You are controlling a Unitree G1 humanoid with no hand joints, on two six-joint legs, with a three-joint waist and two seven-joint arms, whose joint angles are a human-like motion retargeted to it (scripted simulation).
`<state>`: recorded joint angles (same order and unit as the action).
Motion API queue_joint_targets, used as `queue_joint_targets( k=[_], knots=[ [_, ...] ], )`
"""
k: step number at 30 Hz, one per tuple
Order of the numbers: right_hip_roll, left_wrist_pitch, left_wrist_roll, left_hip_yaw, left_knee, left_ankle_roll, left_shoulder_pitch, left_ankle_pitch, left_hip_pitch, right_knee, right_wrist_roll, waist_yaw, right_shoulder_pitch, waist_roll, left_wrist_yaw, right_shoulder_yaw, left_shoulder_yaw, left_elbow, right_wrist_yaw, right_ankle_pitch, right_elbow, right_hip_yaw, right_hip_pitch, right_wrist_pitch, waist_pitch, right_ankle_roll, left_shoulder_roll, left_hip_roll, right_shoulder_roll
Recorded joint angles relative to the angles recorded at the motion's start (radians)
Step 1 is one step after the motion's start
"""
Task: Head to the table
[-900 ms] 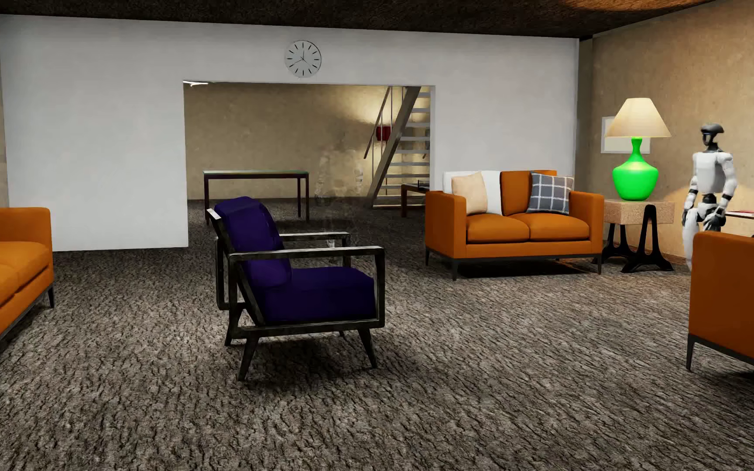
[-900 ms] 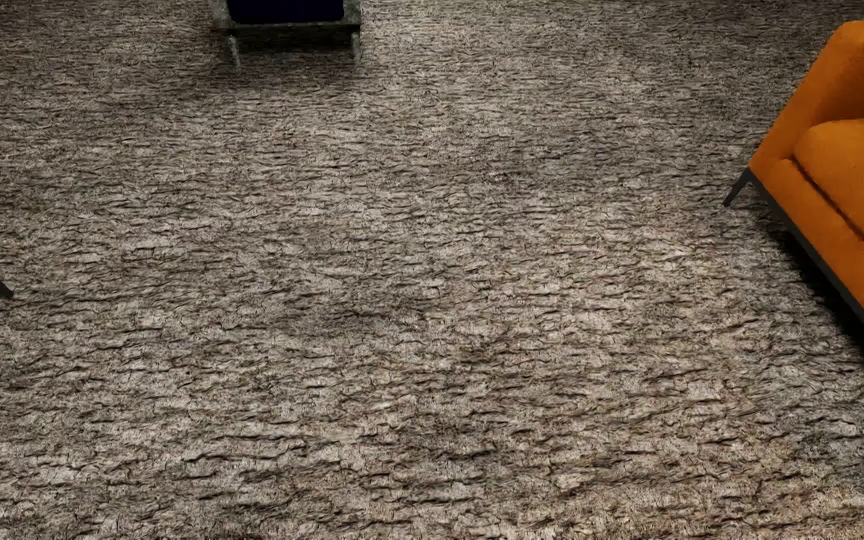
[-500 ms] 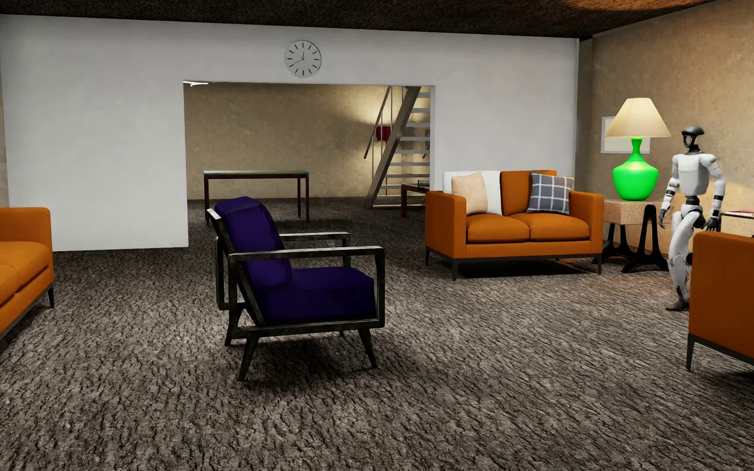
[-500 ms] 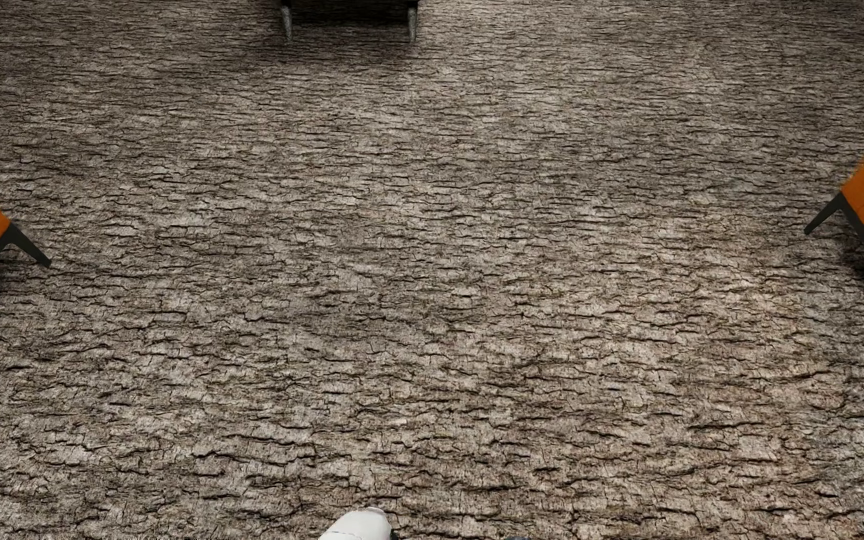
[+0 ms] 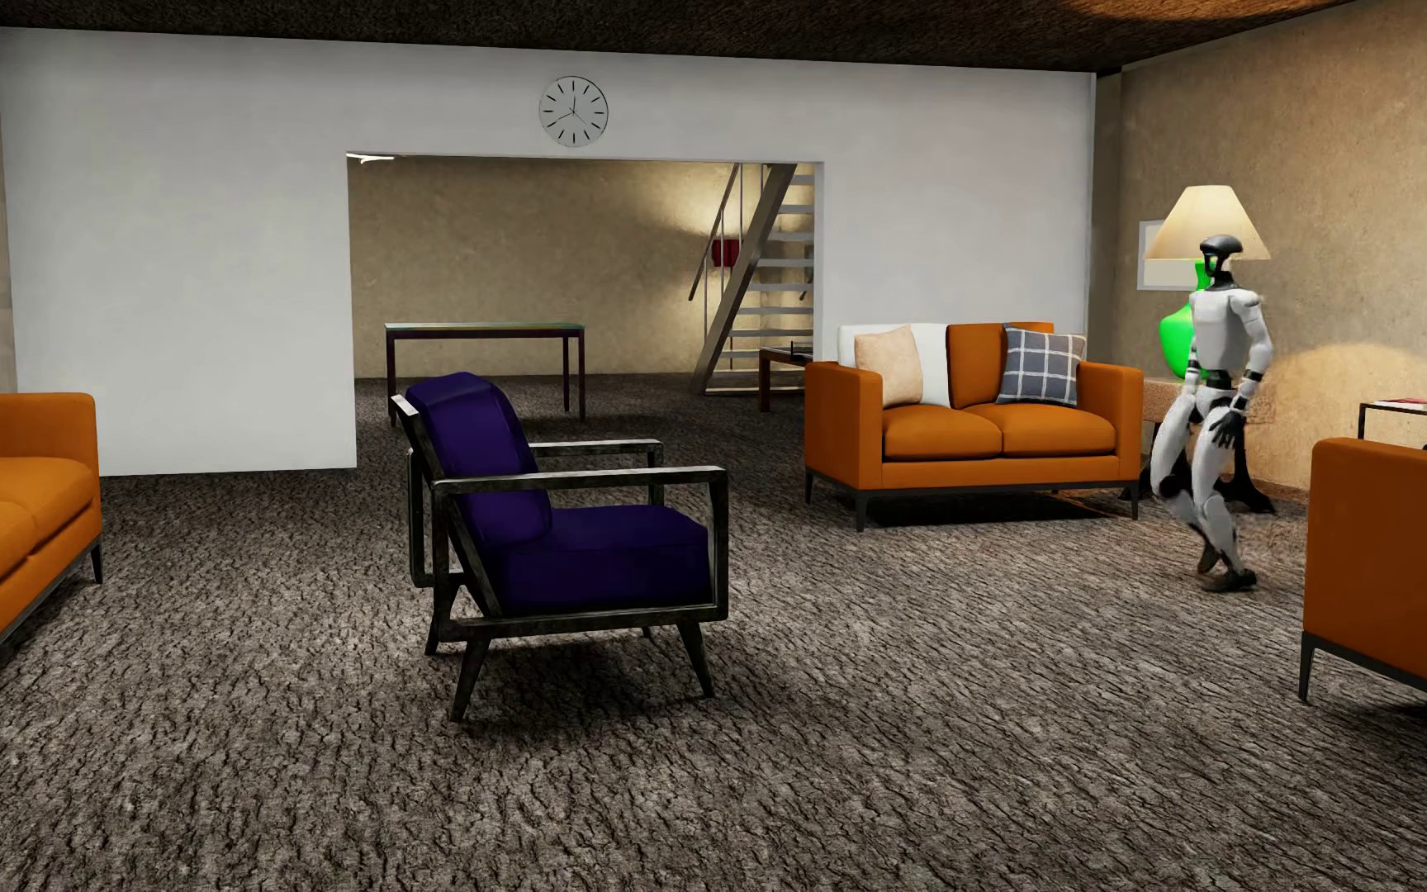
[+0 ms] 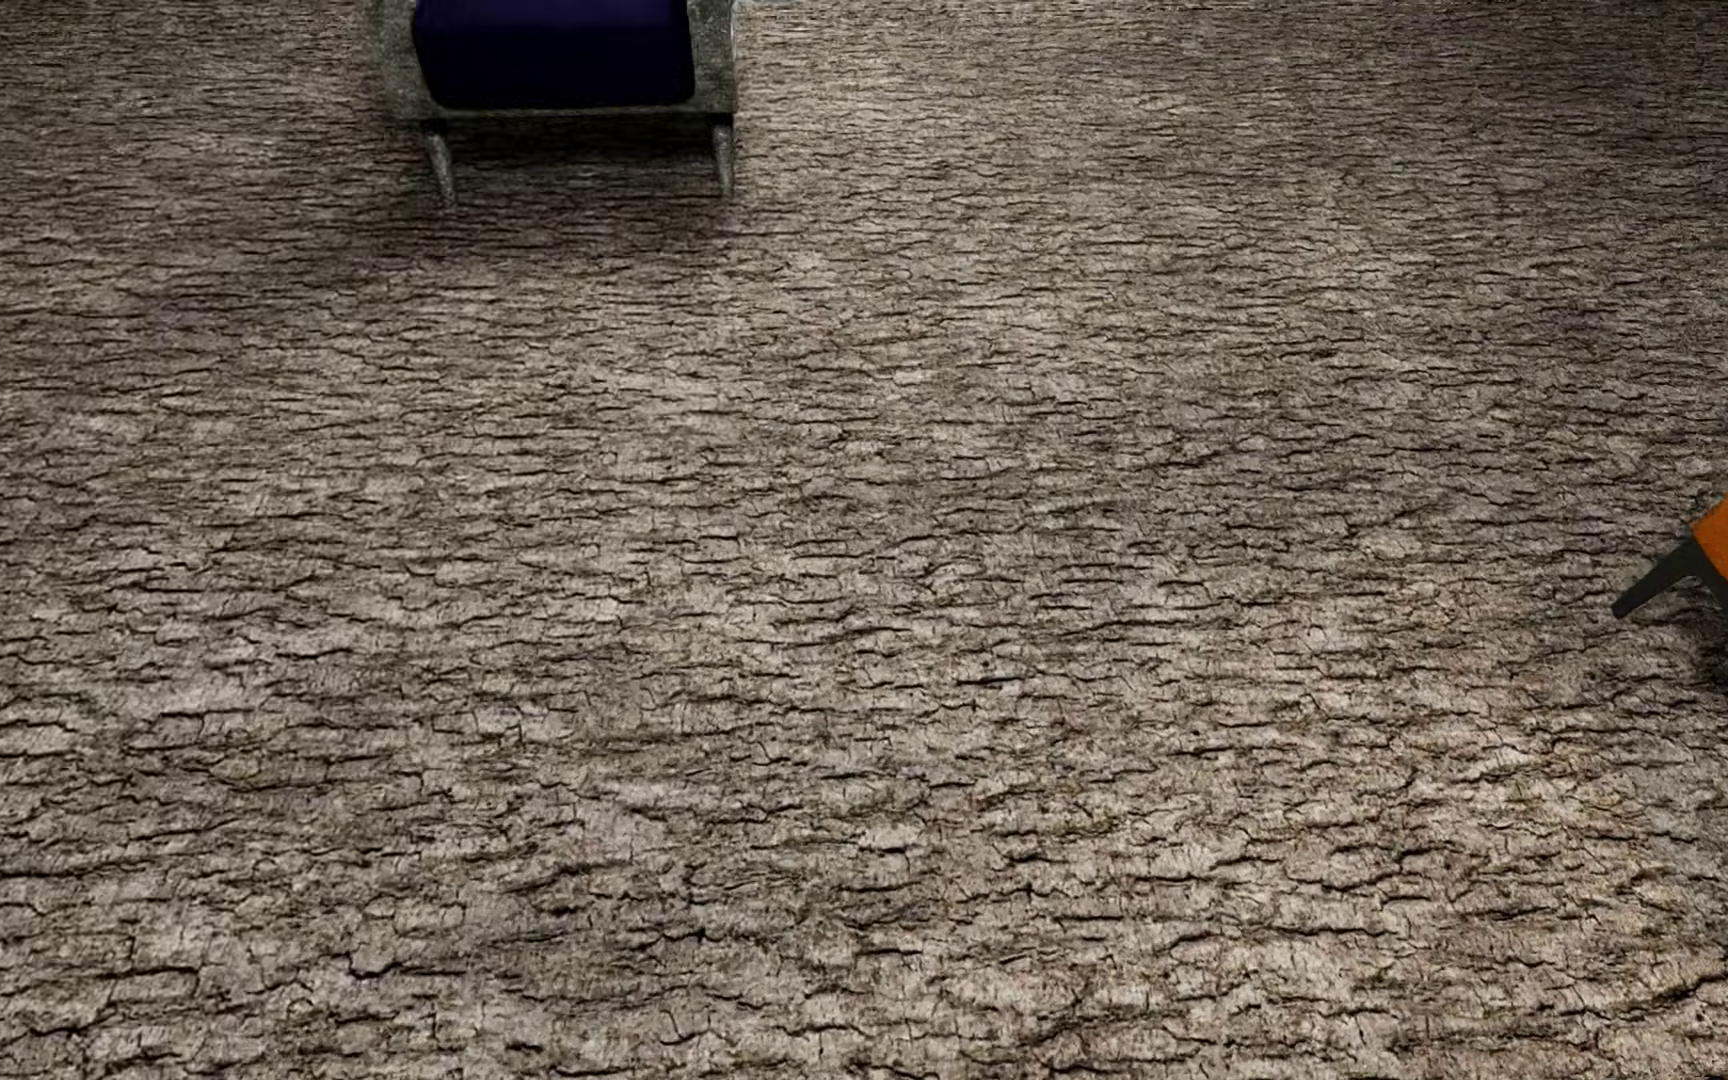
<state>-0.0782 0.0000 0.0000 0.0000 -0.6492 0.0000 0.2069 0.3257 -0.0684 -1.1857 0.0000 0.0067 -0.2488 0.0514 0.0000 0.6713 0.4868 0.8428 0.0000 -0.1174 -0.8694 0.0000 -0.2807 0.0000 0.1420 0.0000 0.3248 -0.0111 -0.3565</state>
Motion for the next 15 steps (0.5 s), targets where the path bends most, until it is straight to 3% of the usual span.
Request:
queue_joint_targets(
  k=[2,3,5,6,8,9,10,11,12,13,15],
  knots=[
    [-0.010,0.000,0.000,0.000,0.097,0.000,-0.023,0.030,0.168,0.375,0.000,-0.092,-0.025,0.021,0.000,0.056,-0.025,-0.082,0.000,-0.155,-0.011,0.000,-0.091,0.000,0.006,0.000,0.020,0.022,-0.020],
    [-0.008,0.000,0.000,0.000,0.130,0.000,-0.043,0.069,0.231,0.553,0.000,-0.127,-0.045,0.022,0.000,0.051,-0.027,-0.110,0.000,-0.090,-0.002,0.000,-0.126,0.000,-0.003,0.000,0.032,0.025,-0.026],
    [-0.009,0.000,0.000,0.000,0.154,0.000,-0.089,0.149,0.343,0.742,0.000,-0.148,-0.066,0.026,0.000,0.058,-0.035,-0.125,0.000,0.365,-0.033,0.000,-0.163,0.000,-0.024,0.000,0.048,0.023,-0.021],
    [0.002,0.000,0.000,0.000,0.139,0.000,-0.097,0.165,0.369,0.730,0.000,-0.179,-0.070,0.028,0.000,0.078,-0.061,-0.115,0.000,0.415,-0.040,0.000,-0.186,0.000,-0.027,0.000,0.041,0.025,-0.021],
    [-0.028,0.000,0.000,0.000,0.060,0.000,-0.089,0.057,0.410,0.629,0.000,-0.209,-0.079,0.060,0.000,0.095,-0.087,-0.070,0.000,-0.002,-0.054,0.000,-0.249,0.000,-0.025,0.000,0.020,0.058,-0.016],
    [-0.056,0.000,0.000,0.000,-0.042,0.000,-0.062,-0.093,0.403,0.542,0.000,-0.217,-0.072,0.091,0.000,0.110,-0.098,-0.036,0.000,-0.114,-0.069,0.000,-0.250,0.000,-0.020,0.000,-0.002,0.093,-0.014],
    [-0.086,0.000,0.000,0.000,-0.208,0.000,-0.030,-0.297,0.367,0.504,0.000,-0.193,-0.071,0.106,0.000,0.115,-0.080,0.001,0.000,-0.112,-0.080,0.000,-0.198,0.000,-0.021,0.000,-0.017,0.115,-0.016],
    [-0.118,0.000,0.000,0.000,-0.414,0.000,0.001,-0.424,0.267,0.479,0.000,-0.162,-0.072,0.105,0.000,0.083,-0.064,0.016,0.000,-0.094,-0.084,0.000,-0.153,0.000,-0.030,0.000,-0.024,0.127,-0.007],
    [-0.141,0.000,0.000,0.000,-0.616,0.000,0.019,-0.347,0.175,0.489,0.000,-0.127,-0.057,0.113,0.000,0.085,-0.018,0.030,0.000,-0.044,-0.056,0.000,-0.072,0.000,-0.017,0.000,-0.022,0.149,-0.015],
    [-0.140,0.000,0.000,0.000,-0.730,0.000,0.039,-0.181,0.085,0.520,0.000,-0.075,-0.037,0.105,0.000,0.076,0.002,0.034,0.000,0.031,-0.041,0.000,0.028,0.000,-0.006,0.000,-0.021,0.156,-0.017],
    [-0.109,0.000,0.000,0.000,-0.710,0.000,0.078,-0.018,-0.098,0.597,0.000,0.054,0.033,0.046,0.000,0.082,0.000,0.069,0.000,0.172,-0.007,0.000,0.196,0.000,-0.016,0.000,-0.012,0.138,-0.020]
  ],
)
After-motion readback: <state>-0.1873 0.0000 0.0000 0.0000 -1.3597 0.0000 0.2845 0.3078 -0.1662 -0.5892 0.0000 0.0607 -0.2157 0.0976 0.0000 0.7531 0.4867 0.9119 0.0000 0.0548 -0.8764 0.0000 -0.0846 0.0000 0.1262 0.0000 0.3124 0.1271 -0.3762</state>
